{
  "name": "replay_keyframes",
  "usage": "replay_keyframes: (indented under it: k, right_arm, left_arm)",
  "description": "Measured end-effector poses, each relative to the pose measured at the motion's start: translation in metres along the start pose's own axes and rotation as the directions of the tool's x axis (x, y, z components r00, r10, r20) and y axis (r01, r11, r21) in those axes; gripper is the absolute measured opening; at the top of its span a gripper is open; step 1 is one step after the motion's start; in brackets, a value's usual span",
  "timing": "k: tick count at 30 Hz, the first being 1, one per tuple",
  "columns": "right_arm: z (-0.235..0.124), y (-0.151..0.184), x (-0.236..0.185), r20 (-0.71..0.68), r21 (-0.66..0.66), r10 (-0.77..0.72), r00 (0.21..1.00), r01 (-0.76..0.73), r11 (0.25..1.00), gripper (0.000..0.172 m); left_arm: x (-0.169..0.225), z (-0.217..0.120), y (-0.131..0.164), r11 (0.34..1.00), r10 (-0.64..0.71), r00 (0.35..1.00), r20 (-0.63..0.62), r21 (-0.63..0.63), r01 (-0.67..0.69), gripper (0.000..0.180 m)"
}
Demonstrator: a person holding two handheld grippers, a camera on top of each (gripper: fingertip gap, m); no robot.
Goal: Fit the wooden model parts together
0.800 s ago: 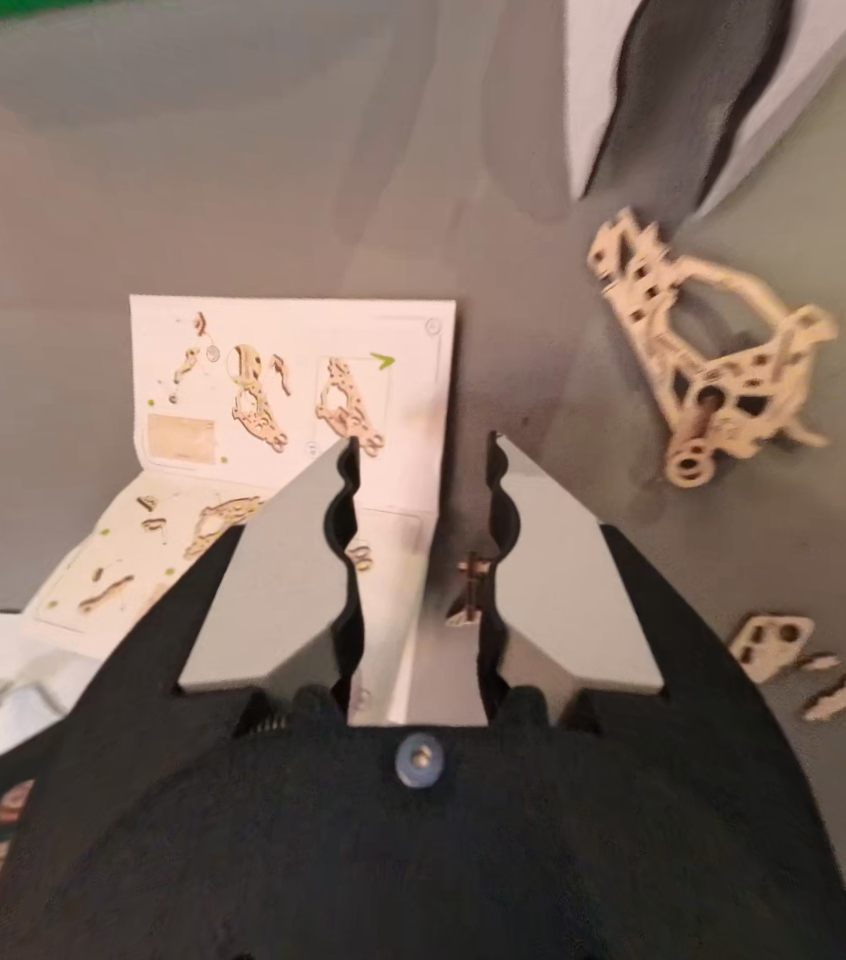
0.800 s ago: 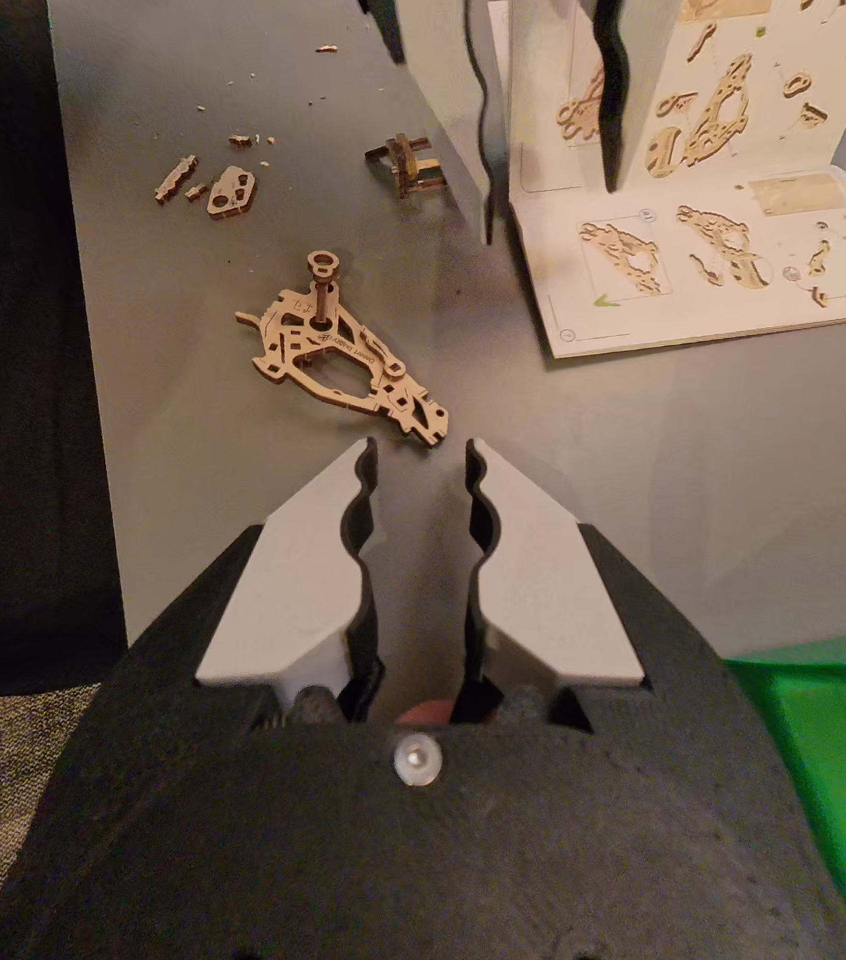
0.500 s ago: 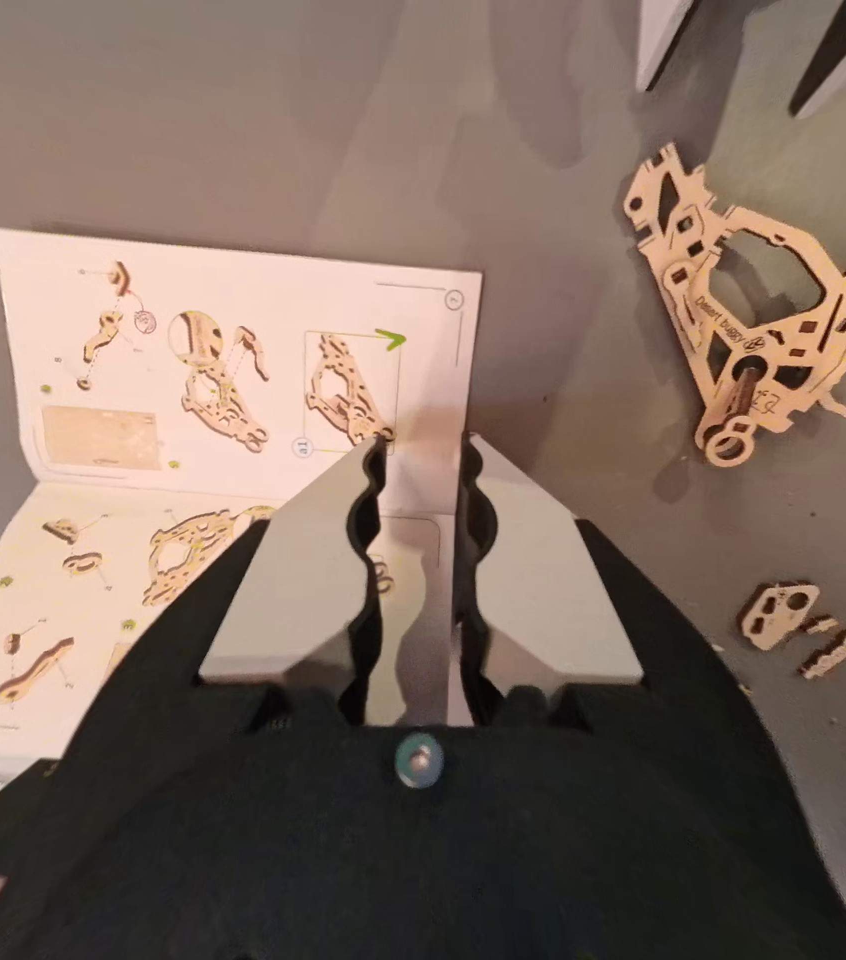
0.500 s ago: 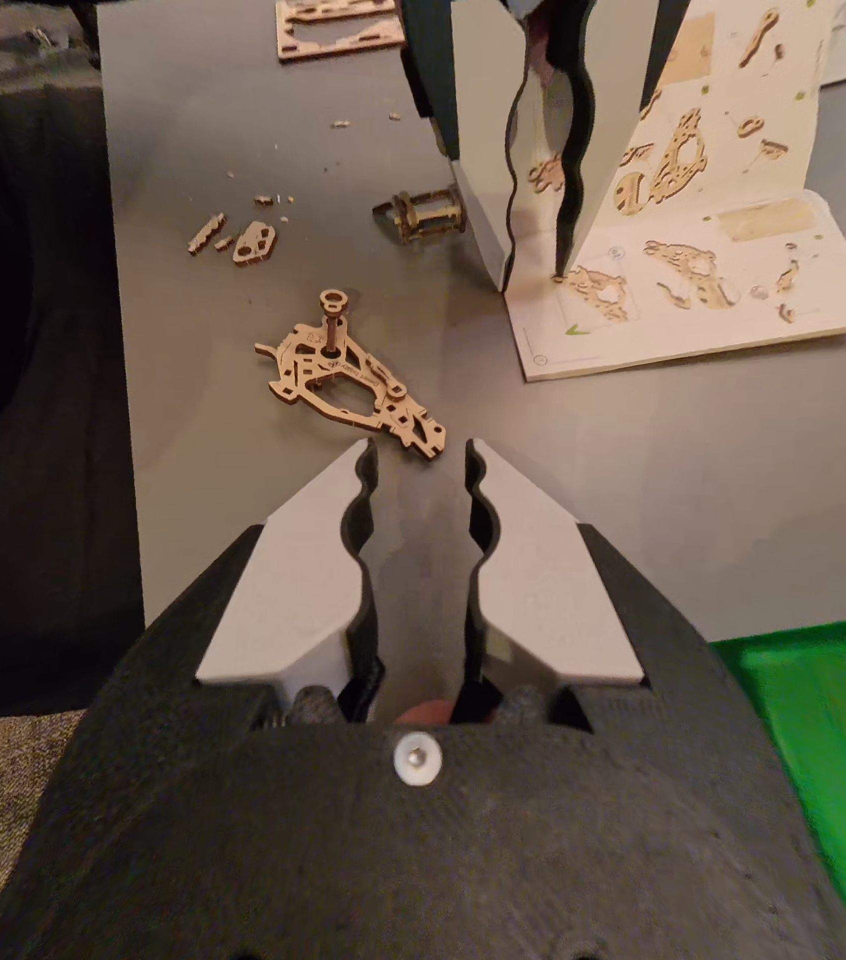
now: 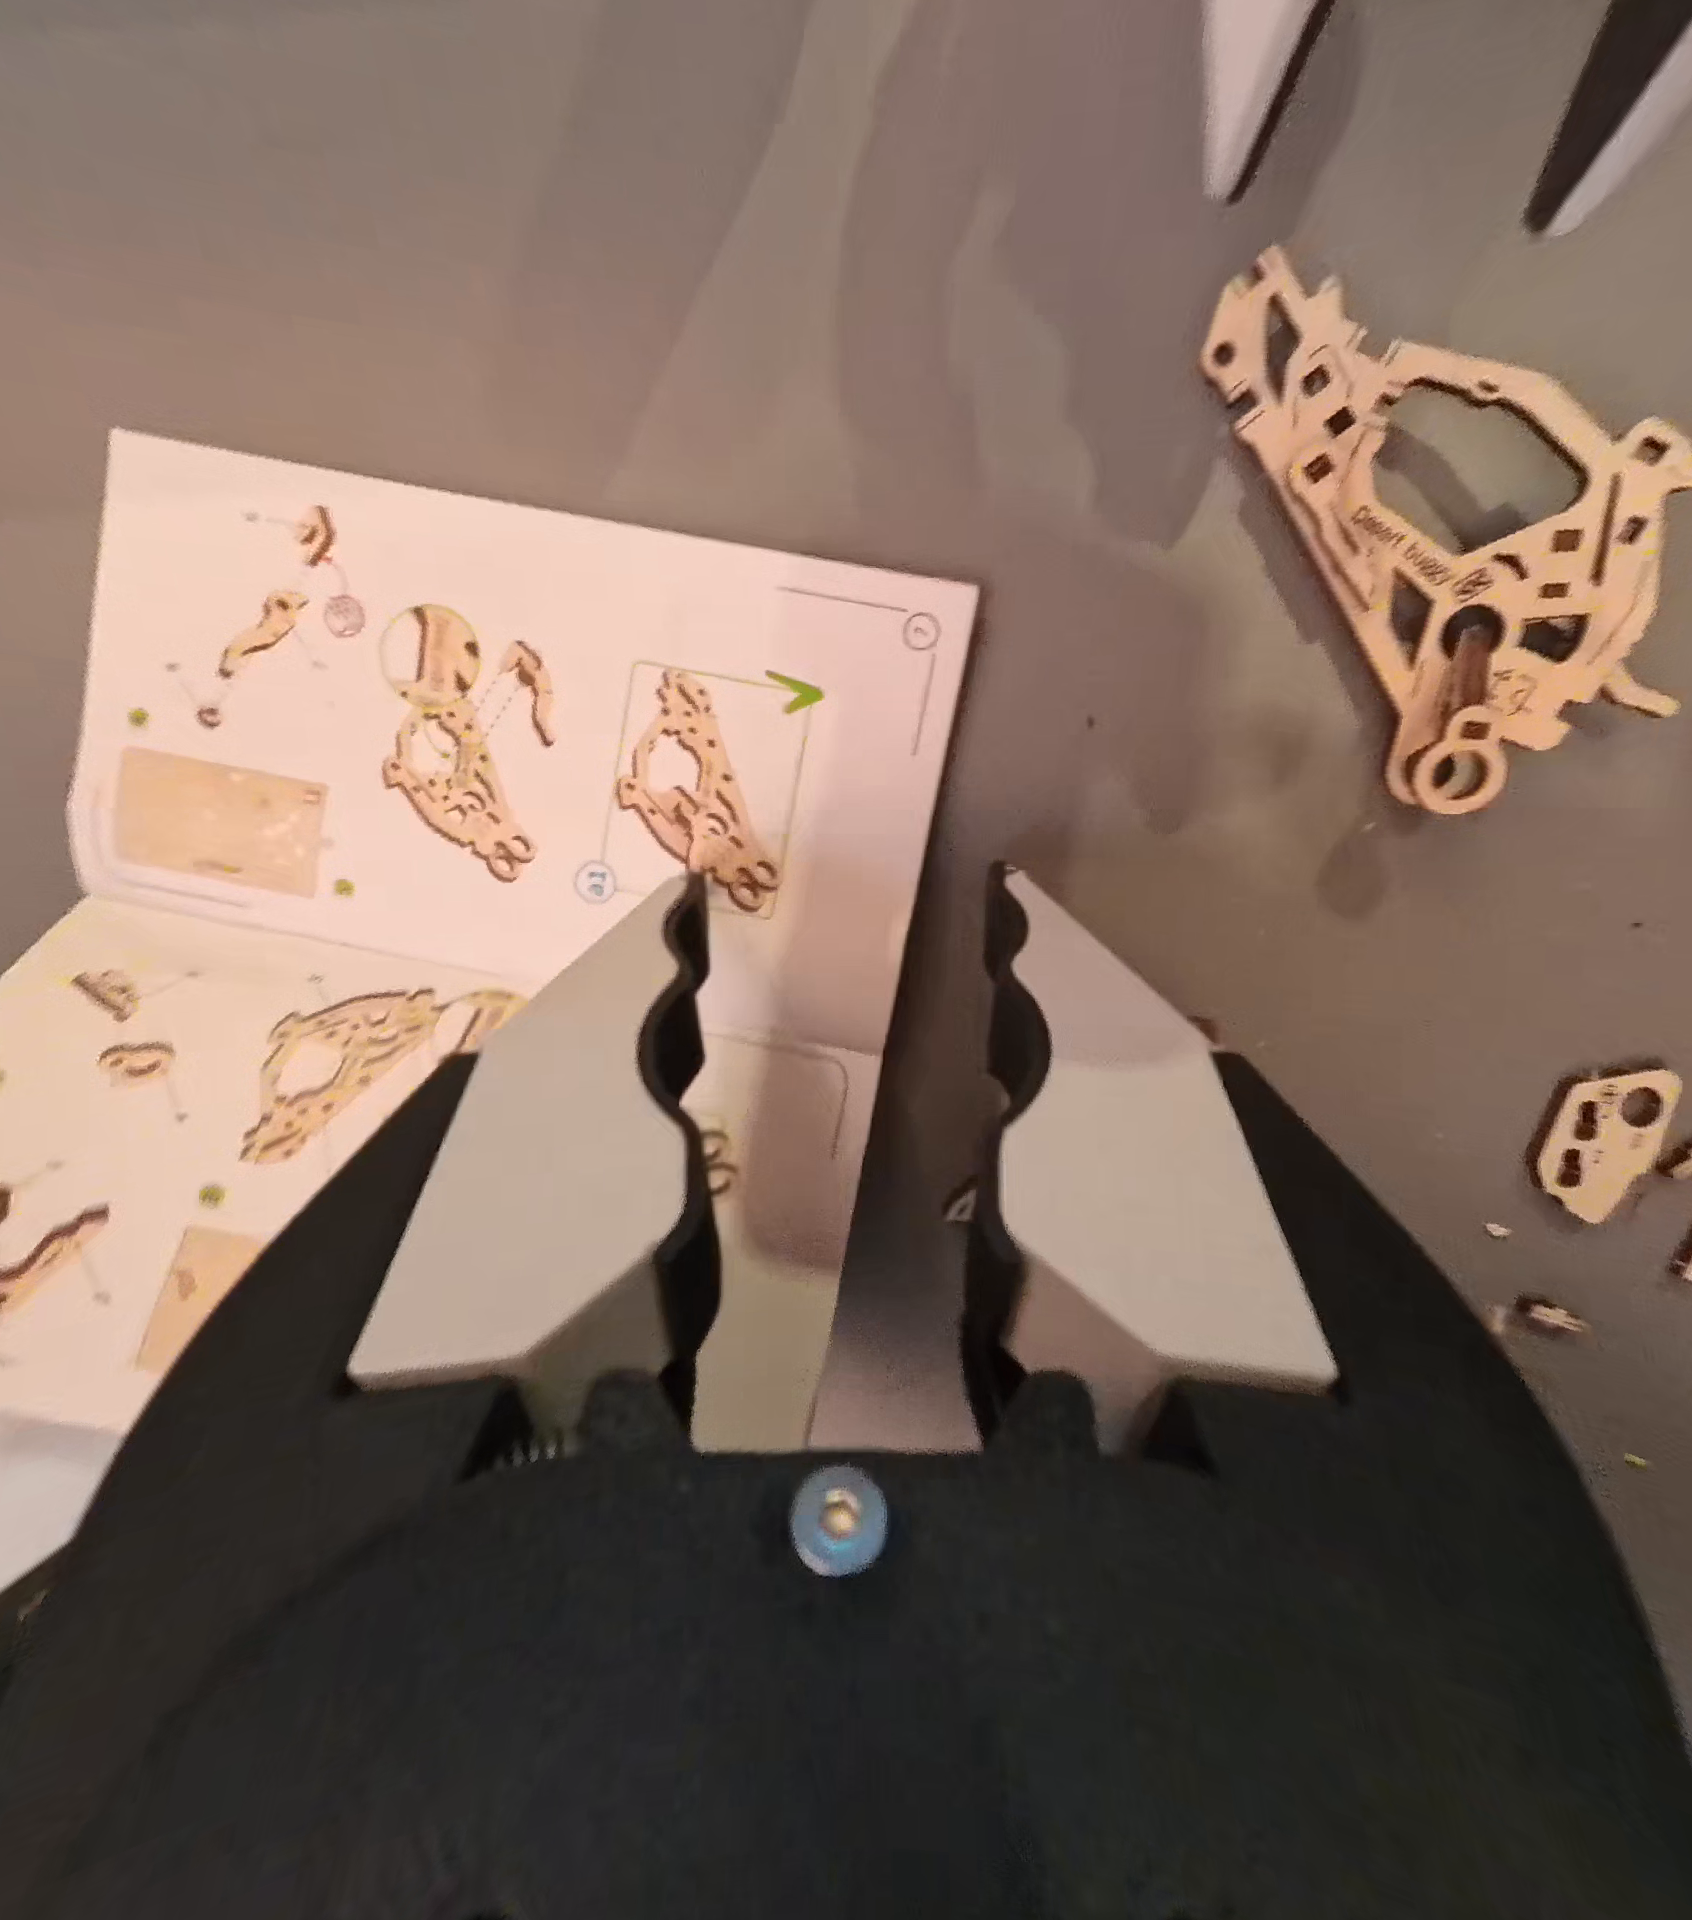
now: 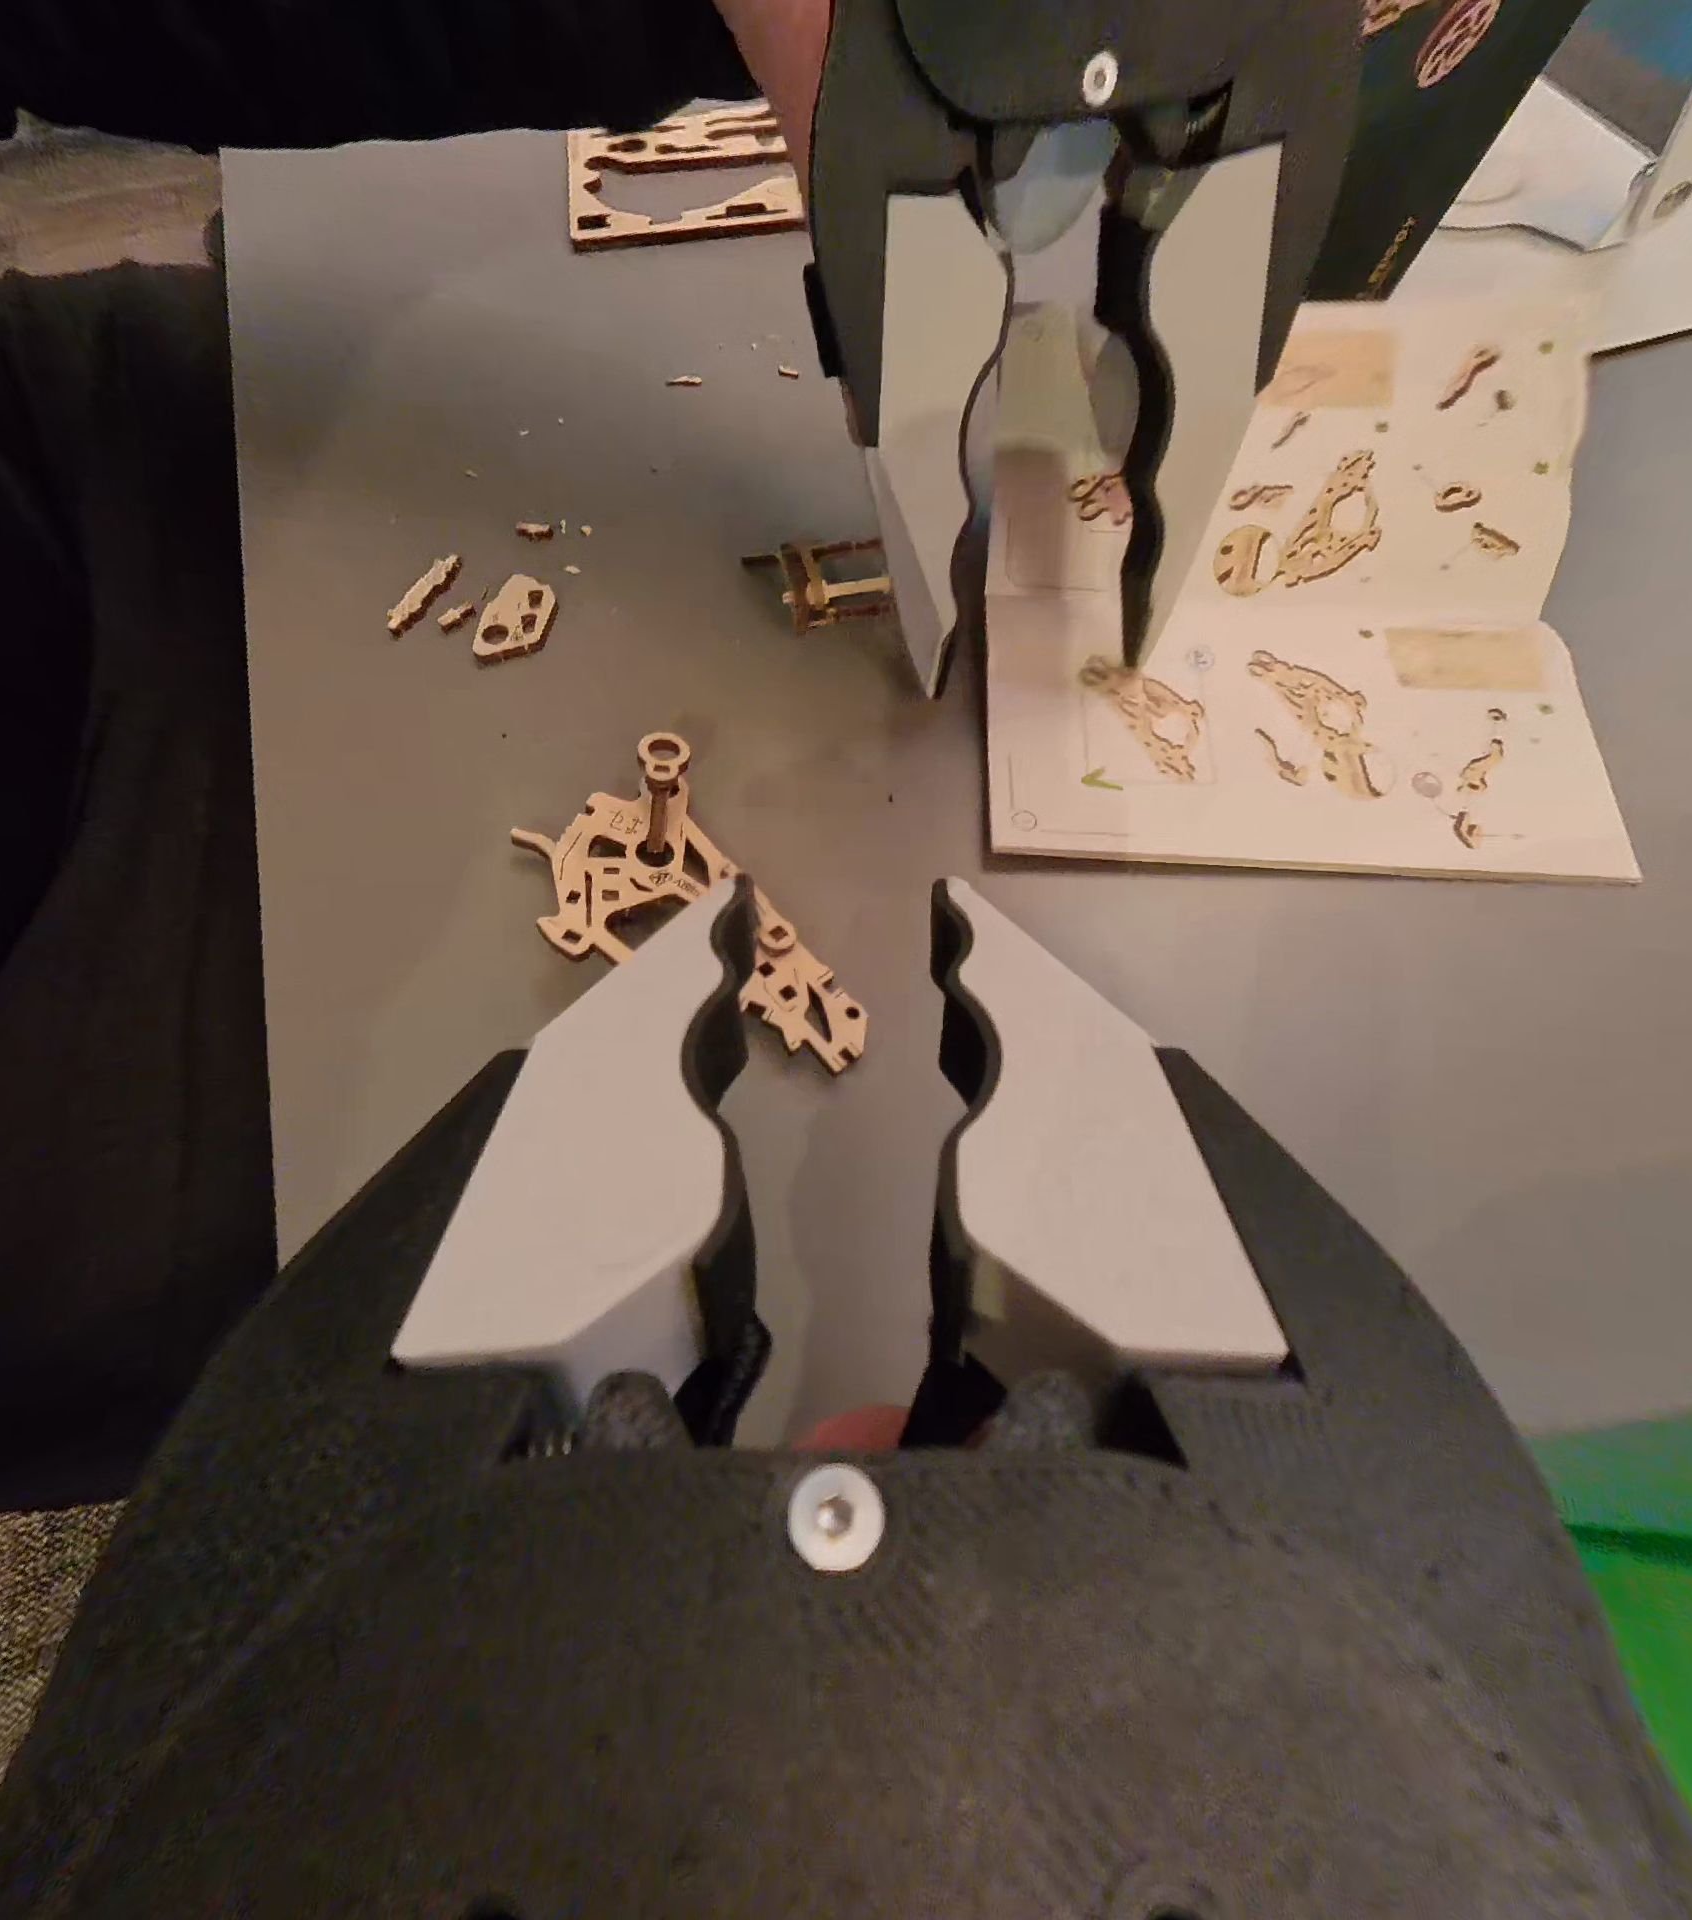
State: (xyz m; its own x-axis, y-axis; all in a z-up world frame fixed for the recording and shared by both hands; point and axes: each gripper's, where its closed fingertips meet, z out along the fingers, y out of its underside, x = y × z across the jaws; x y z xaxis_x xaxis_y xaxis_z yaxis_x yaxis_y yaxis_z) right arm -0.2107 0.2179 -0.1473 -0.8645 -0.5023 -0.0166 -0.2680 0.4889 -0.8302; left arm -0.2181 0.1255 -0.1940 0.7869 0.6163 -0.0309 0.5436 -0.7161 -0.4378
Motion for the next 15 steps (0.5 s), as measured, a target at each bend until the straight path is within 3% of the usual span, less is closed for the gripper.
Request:
replay_keyframes:
  k: [6, 11, 13, 15]
  right_arm:
    - [0.004, -0.004, 0.005, 0.001, 0.015, 0.017, 1.000, -0.017, 1.000, 0.031]
    - [0.003, -0.005, 0.017, -0.052, 0.004, 0.068, 0.996, -0.068, 0.998, 0.034]
    - [0.003, -0.006, 0.020, -0.067, -0.012, 0.082, 0.994, -0.083, 0.996, 0.035]
    - [0.003, -0.009, 0.023, -0.098, -0.022, 0.083, 0.992, -0.085, 0.996, 0.037]
  left_arm:
    - [-0.011, 0.003, -0.005, 0.996, -0.019, 1.000, -0.013, 0.092, 0.020, 0.033]
    - [-0.021, 0.002, -0.006, 0.981, -0.077, 0.997, -0.018, 0.179, 0.079, 0.004]
    - [-0.019, 0.002, -0.008, 0.974, -0.090, 0.995, -0.039, 0.206, 0.096, 0.010]
    - [-0.019, 0.002, -0.009, 0.977, -0.068, 0.998, -0.006, 0.203, 0.068, 0.032]
